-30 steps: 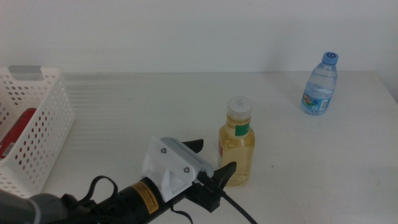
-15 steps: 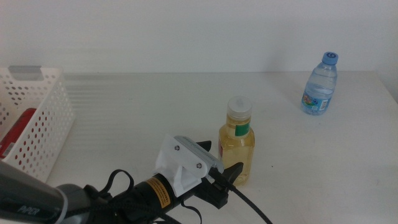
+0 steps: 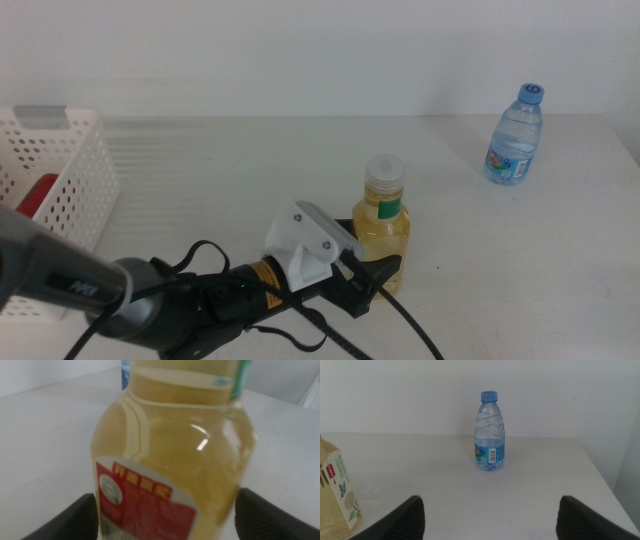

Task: Use arms to grab the bottles and put them into the dustbin to the left of the table.

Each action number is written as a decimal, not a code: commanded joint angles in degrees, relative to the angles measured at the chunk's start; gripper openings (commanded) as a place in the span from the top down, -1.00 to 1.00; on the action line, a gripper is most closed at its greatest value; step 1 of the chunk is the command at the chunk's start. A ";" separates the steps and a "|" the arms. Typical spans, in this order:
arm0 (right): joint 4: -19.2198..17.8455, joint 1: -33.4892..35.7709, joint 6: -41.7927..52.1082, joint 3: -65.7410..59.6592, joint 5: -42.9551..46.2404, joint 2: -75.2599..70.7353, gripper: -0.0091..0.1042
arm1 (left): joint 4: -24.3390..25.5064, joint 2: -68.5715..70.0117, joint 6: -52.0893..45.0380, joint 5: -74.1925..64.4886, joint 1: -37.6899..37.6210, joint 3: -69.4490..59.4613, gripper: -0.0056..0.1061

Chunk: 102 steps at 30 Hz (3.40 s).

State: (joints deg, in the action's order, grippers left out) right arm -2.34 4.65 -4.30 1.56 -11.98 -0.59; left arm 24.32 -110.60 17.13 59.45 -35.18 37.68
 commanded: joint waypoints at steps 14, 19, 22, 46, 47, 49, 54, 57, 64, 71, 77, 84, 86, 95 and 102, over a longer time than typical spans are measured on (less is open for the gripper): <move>-0.54 -0.31 0.57 1.39 4.58 -1.52 -0.46 | 3.48 -4.68 3.65 4.28 -0.02 10.20 -0.72; -0.54 -0.31 0.52 1.39 4.58 -1.52 -0.46 | 3.29 -5.68 3.65 4.66 -0.02 10.86 -0.72; -0.54 -0.31 0.52 1.39 4.58 -1.52 -0.46 | 2.99 -5.68 3.66 4.66 -0.02 10.86 -0.72; -0.54 -0.31 0.57 1.39 4.58 -1.52 -0.46 | 9.96 4.78 5.22 -7.58 -0.09 10.82 0.99; -0.54 -0.31 0.57 1.39 4.58 -1.52 -0.46 | 11.12 6.21 6.09 -9.55 -0.09 10.82 0.99; -0.54 -0.31 0.57 1.39 4.58 -1.52 -0.46 | 13.01 8.60 7.71 -12.39 -0.09 10.82 0.99; -0.54 -0.31 0.57 1.39 4.58 -1.52 -0.46 | 15.19 14.60 12.32 -17.30 -0.02 9.95 0.99; -0.54 -0.31 0.57 1.39 4.58 -1.52 -0.46 | 15.19 17.81 12.90 -18.97 -0.02 8.35 0.99; -0.54 -0.31 0.52 1.39 4.58 -1.52 -0.46 | 14.46 25.47 15.74 -24.03 -0.02 5.99 0.99; -0.54 -0.31 0.52 1.39 4.58 -1.52 -0.46 | 14.52 31.94 16.53 -29.38 -0.02 5.99 0.99; -0.54 -0.31 0.52 1.39 4.58 -1.52 -0.46 | 14.41 35.40 18.45 -32.44 -0.02 6.06 0.99; -0.54 -0.31 0.52 1.39 4.58 -1.52 -0.46 | 3.17 38.45 10.24 -43.71 -0.02 6.36 0.99; -0.54 -0.31 0.52 1.39 4.58 -1.52 -0.46 | -2.02 39.16 4.40 -45.54 -0.02 6.36 0.99; -0.54 -0.31 0.52 1.39 4.58 -1.52 -0.46 | -27.84 40.40 -22.58 -55.47 1.14 8.12 0.99; -0.54 -0.31 0.52 1.39 4.58 -1.52 -0.46 | -34.39 40.40 -28.99 -73.82 6.66 15.01 0.99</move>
State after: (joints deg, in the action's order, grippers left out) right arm -2.34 4.65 -4.30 1.56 -11.98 -0.59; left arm -8.34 -72.73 -11.21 -16.79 -29.41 48.43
